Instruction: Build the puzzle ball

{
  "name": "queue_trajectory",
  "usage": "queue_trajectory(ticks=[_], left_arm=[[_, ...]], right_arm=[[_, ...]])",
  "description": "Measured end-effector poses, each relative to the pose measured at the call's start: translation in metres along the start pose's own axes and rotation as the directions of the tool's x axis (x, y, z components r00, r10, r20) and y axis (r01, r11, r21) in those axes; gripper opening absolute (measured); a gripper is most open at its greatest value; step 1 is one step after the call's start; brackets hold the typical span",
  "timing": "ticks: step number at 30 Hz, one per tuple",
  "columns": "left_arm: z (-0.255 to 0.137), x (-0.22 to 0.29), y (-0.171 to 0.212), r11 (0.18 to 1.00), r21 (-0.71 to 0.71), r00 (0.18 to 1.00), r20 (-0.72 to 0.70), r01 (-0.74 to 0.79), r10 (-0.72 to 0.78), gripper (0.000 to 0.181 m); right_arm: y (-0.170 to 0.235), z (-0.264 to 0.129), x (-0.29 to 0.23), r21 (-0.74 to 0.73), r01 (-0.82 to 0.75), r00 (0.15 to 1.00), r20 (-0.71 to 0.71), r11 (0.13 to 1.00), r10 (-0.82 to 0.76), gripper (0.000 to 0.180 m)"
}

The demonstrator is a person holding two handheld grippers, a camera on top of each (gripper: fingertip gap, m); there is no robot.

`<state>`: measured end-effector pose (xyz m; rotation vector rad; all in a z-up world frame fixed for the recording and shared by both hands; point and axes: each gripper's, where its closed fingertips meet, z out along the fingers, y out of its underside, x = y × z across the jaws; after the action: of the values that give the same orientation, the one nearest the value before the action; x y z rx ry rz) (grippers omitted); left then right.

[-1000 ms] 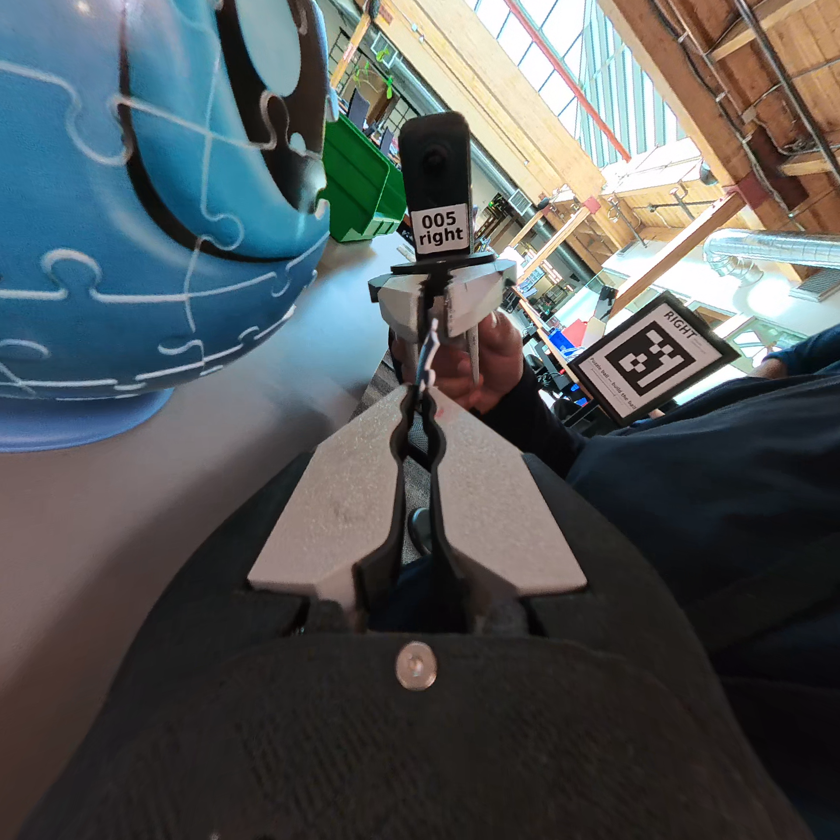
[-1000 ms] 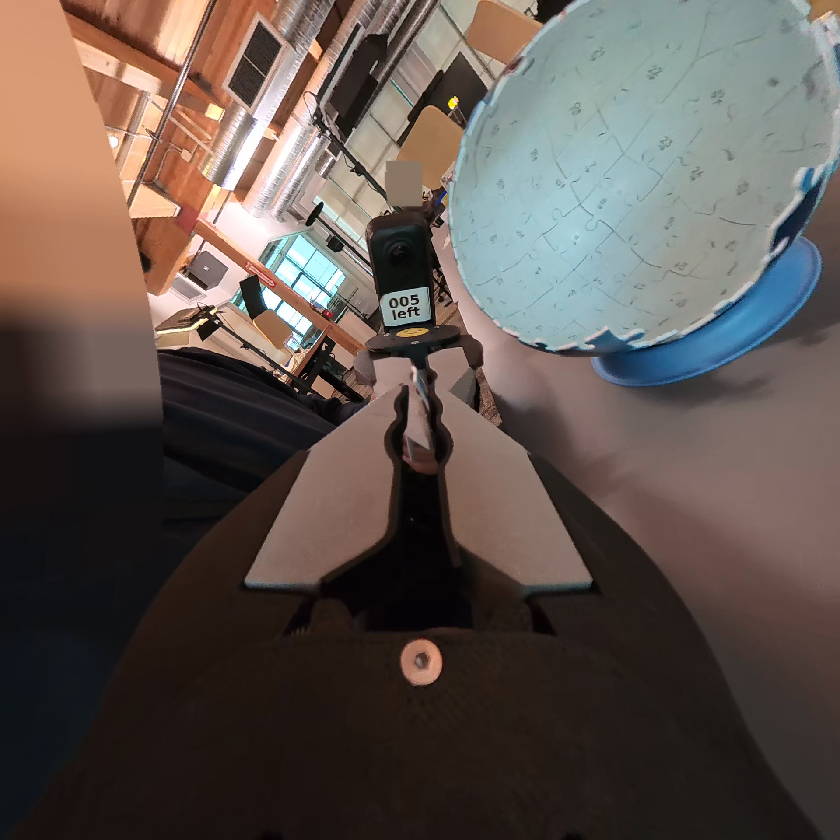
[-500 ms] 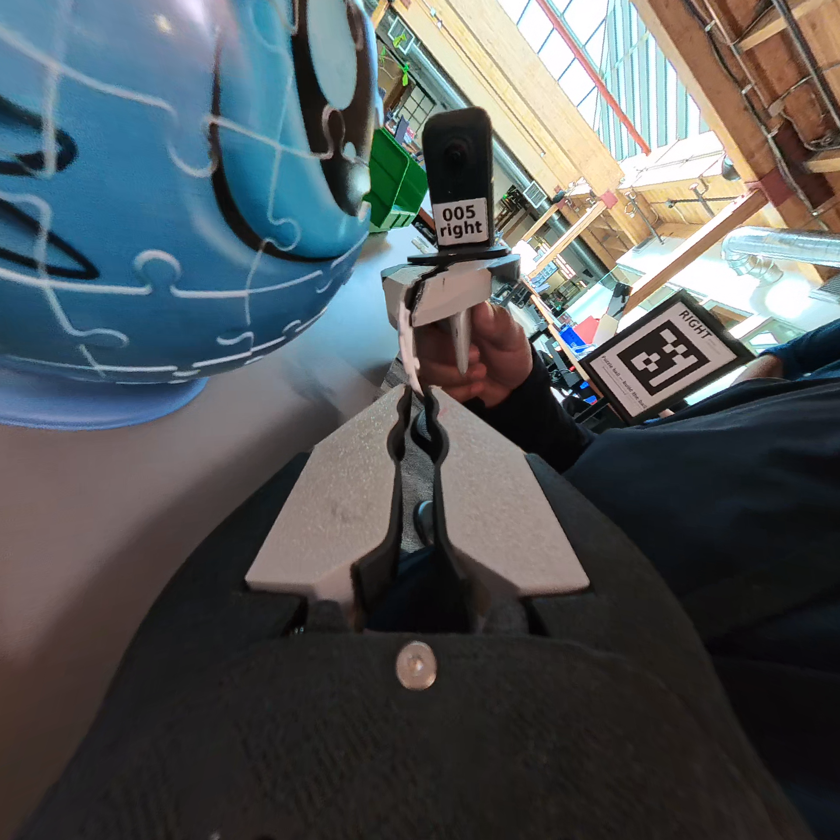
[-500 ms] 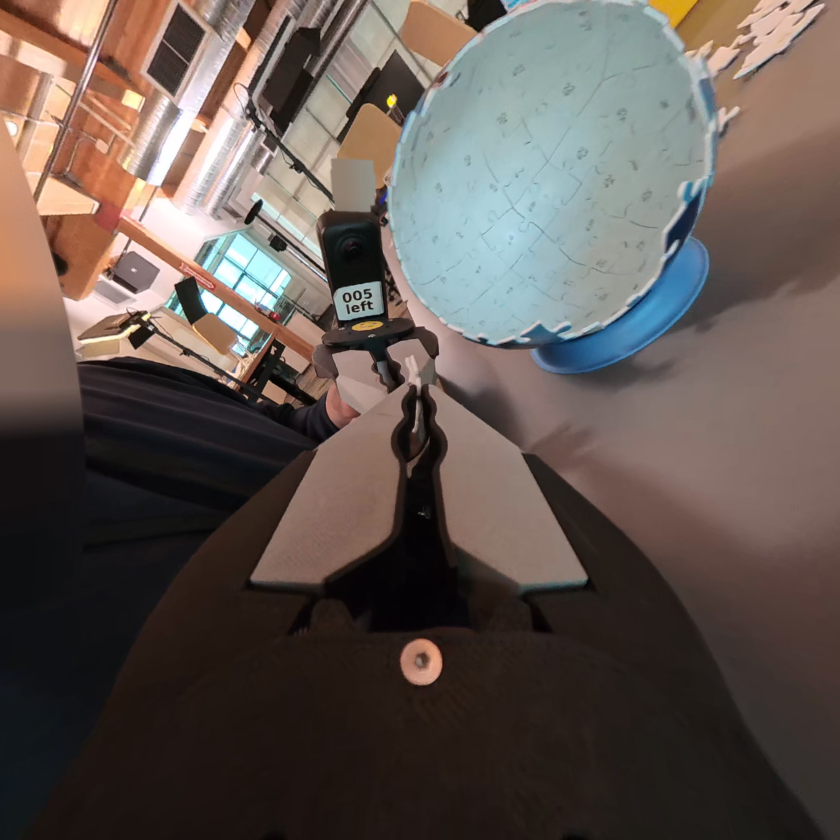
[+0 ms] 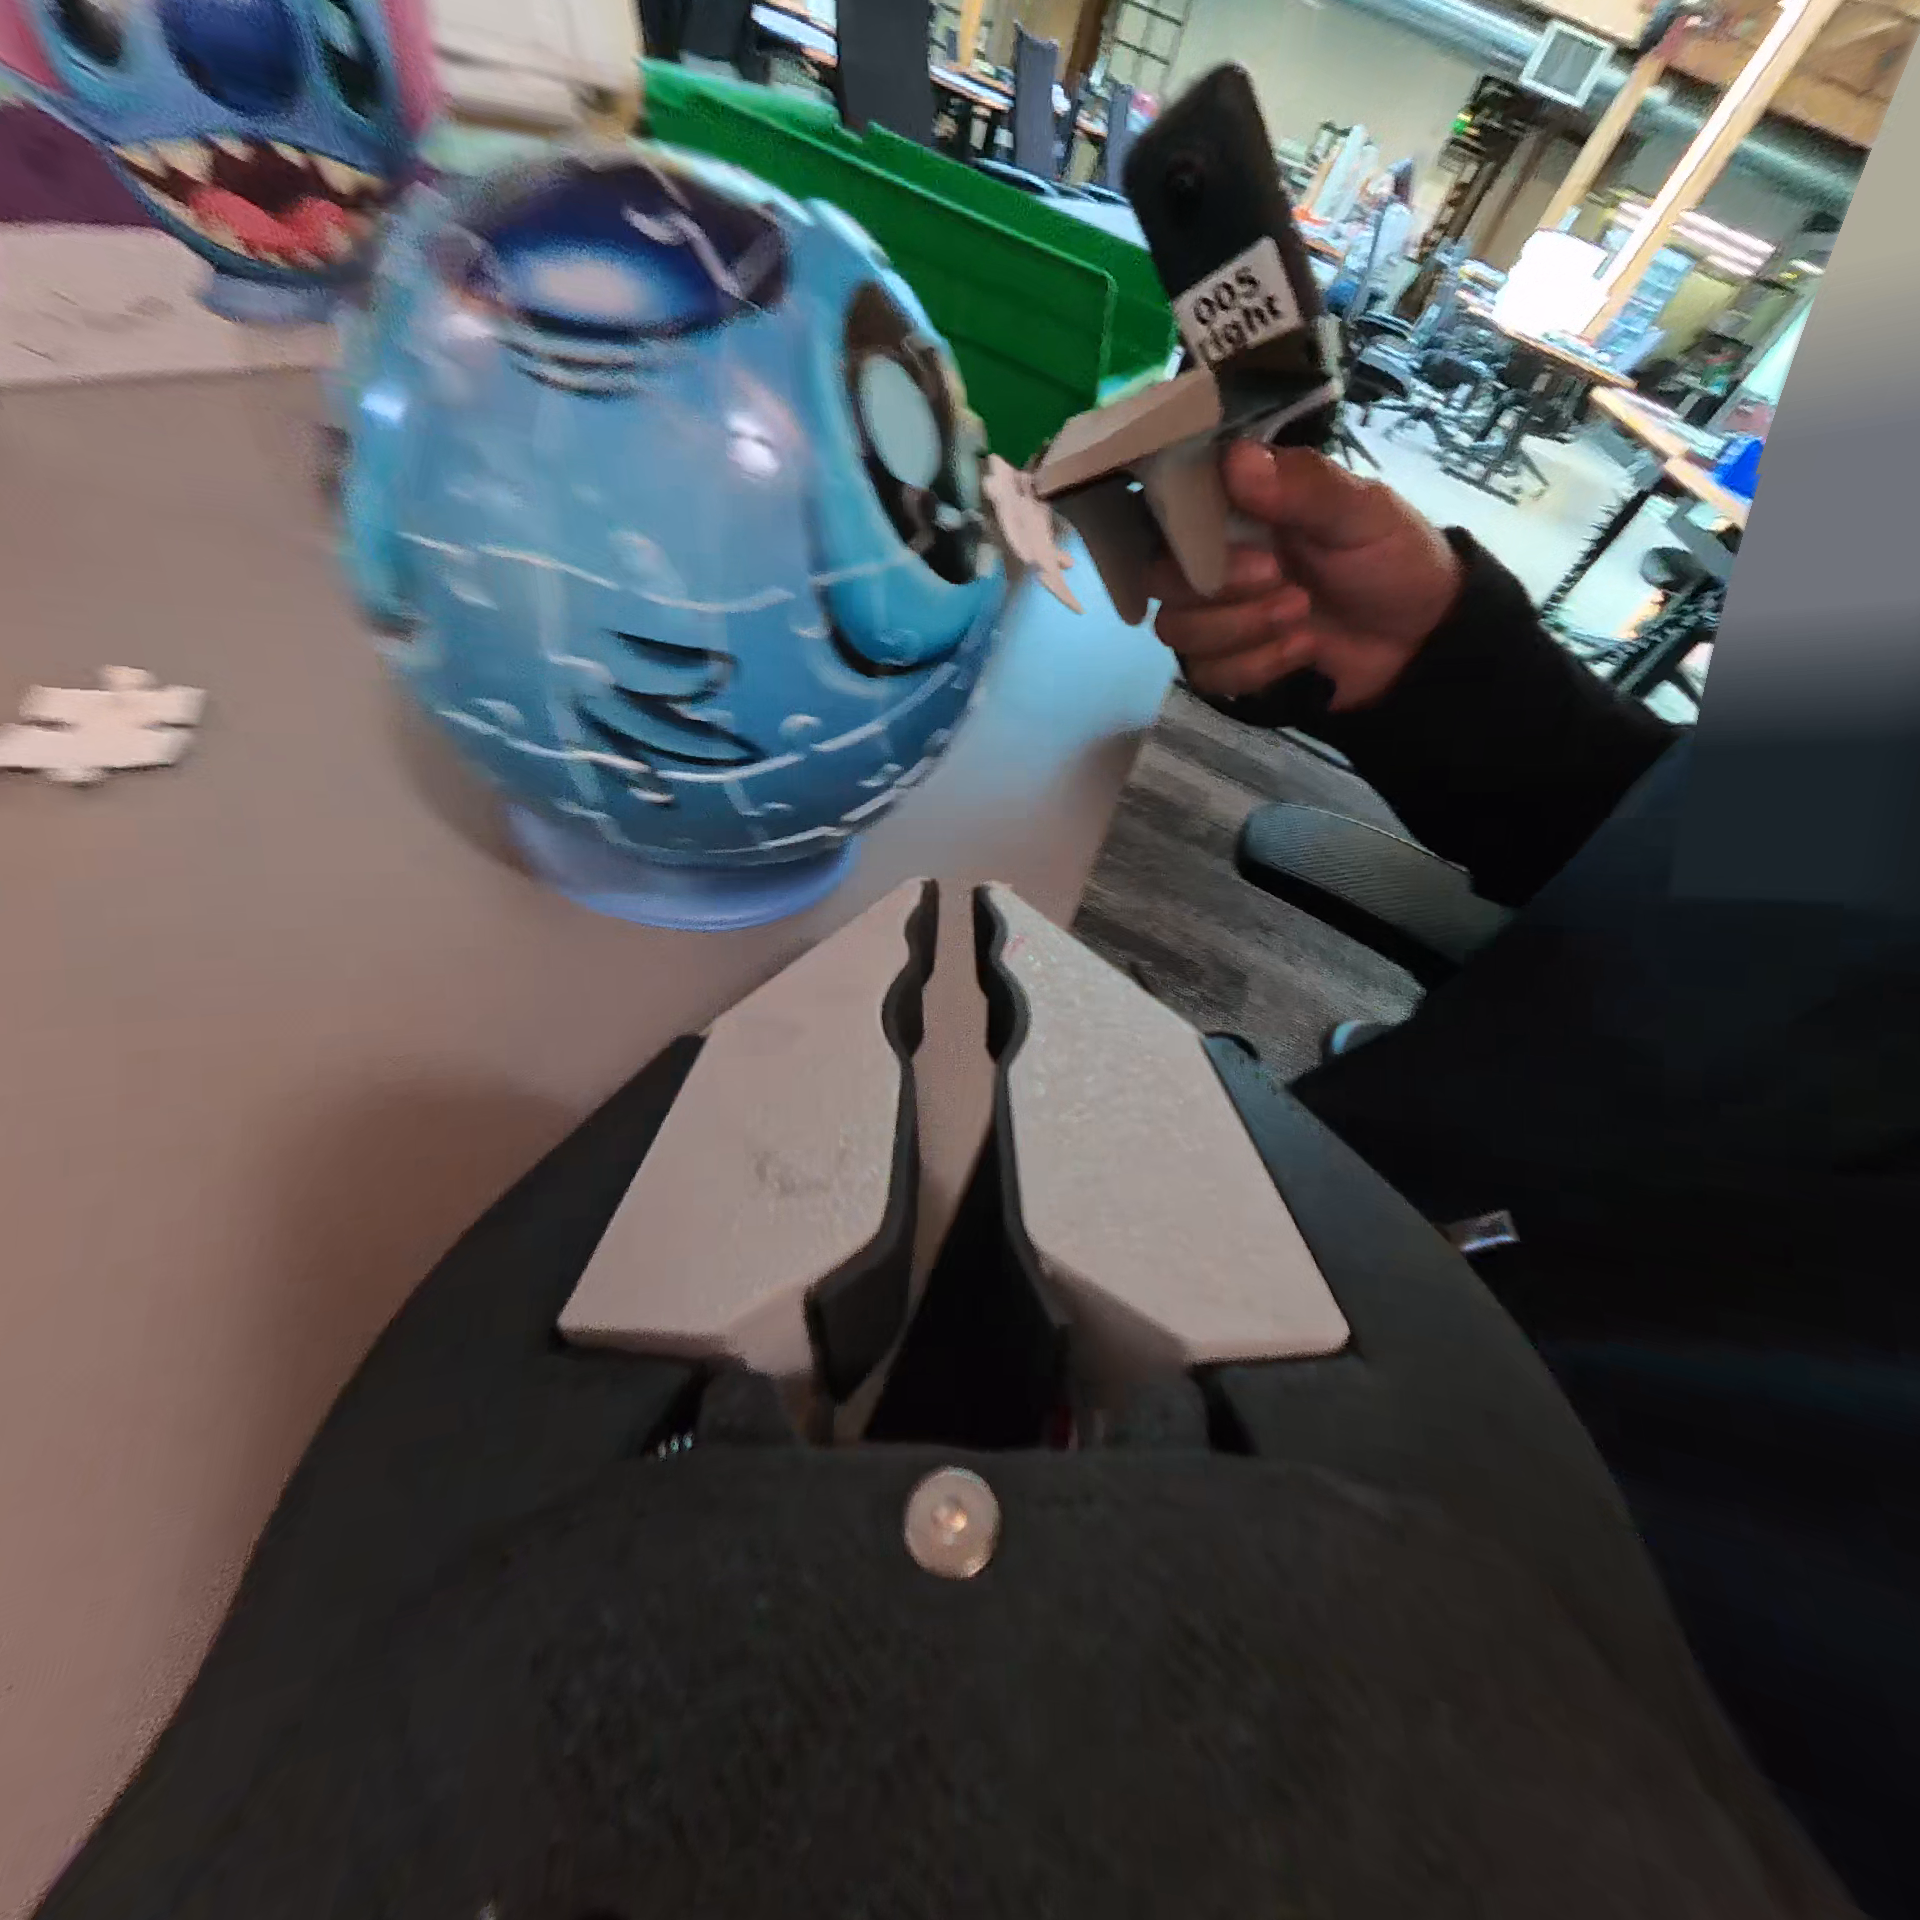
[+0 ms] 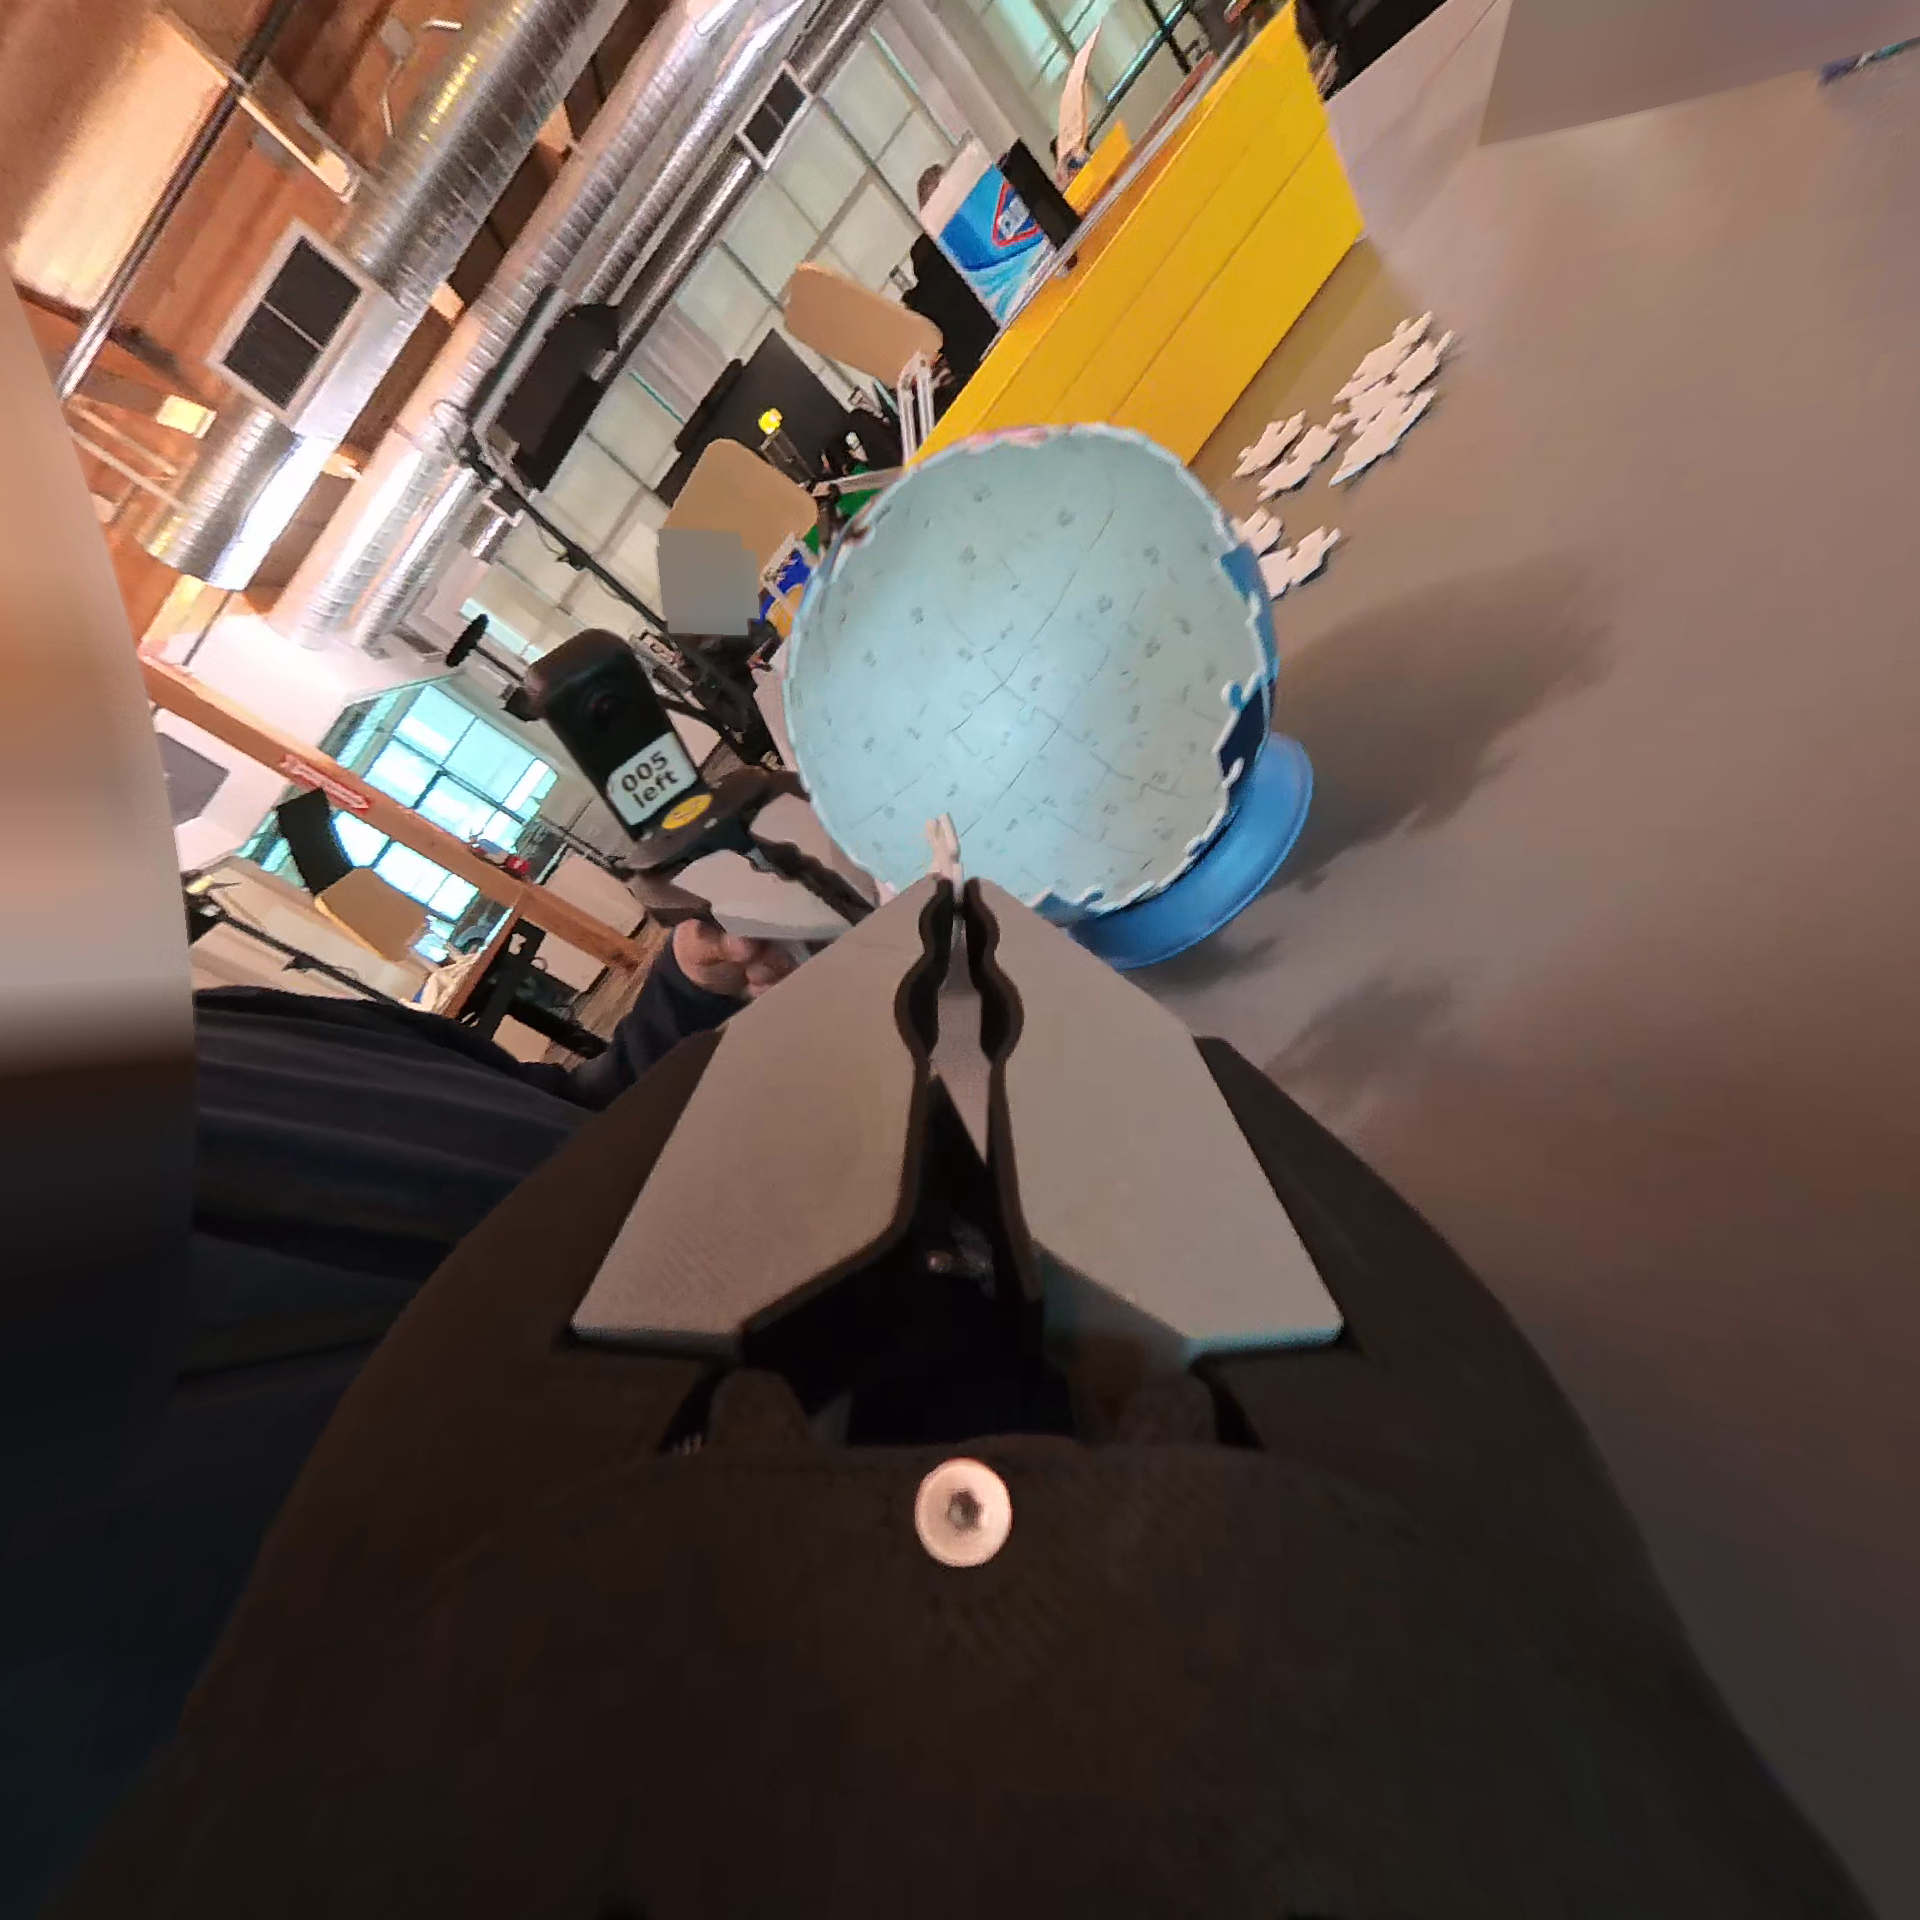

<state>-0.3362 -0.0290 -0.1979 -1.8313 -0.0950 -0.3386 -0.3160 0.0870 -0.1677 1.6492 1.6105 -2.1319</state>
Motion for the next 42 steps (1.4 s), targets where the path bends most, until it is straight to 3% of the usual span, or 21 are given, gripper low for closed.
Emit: queue_trajectory(ticks=[4, 9, 20, 27, 39, 42], left_arm=[[-0.025, -0.018, -0.026, 0.992, 0.108, 0.998, -0.018, 0.067, -0.066, 0.004], [-0.041, -0.05, -0.037, 0.992, 0.12, 0.993, 0.12, -0.024, 0.01, 0.002], [-0.044, -0.055, -0.043, 0.987, 0.161, 0.996, 0.078, 0.03, -0.043, 0.001], [-0.037, -0.052, -0.038, 0.994, 0.109, 0.996, 0.087, -0.006, -0.003, 0.001], [-0.044, -0.061, -0.043, 0.983, 0.168, 0.992, 0.087, 0.076, -0.092, 0.001], [-0.046, -0.077, -0.044, 0.986, 0.153, 0.983, 0.162, 0.067, -0.092, 0.003]], right_arm=[[-0.012, 0.003, 0.015, 0.024, 0.044, 0.995, -0.095, 0.999, -0.041, 0.0], [-0.018, 0.013, 0.027, 0.079, 0.045, 0.988, -0.152, 0.996, -0.033, 0.0], [-0.01, 0.025, 0.041, 0.049, 0.12, 0.945, -0.311, 0.992, -0.099, 0.0], [-0.011, 0.027, 0.042, 0.042, 0.179, 0.896, -0.419, 0.983, -0.145, 0.0], [-0.007, 0.03, 0.044, 0.072, 0.173, 0.884, -0.451, 0.982, -0.122, 0.0], [-0.008, 0.027, 0.043, 0.08, 0.178, 0.883, -0.452, 0.981, -0.123, 0.0]])
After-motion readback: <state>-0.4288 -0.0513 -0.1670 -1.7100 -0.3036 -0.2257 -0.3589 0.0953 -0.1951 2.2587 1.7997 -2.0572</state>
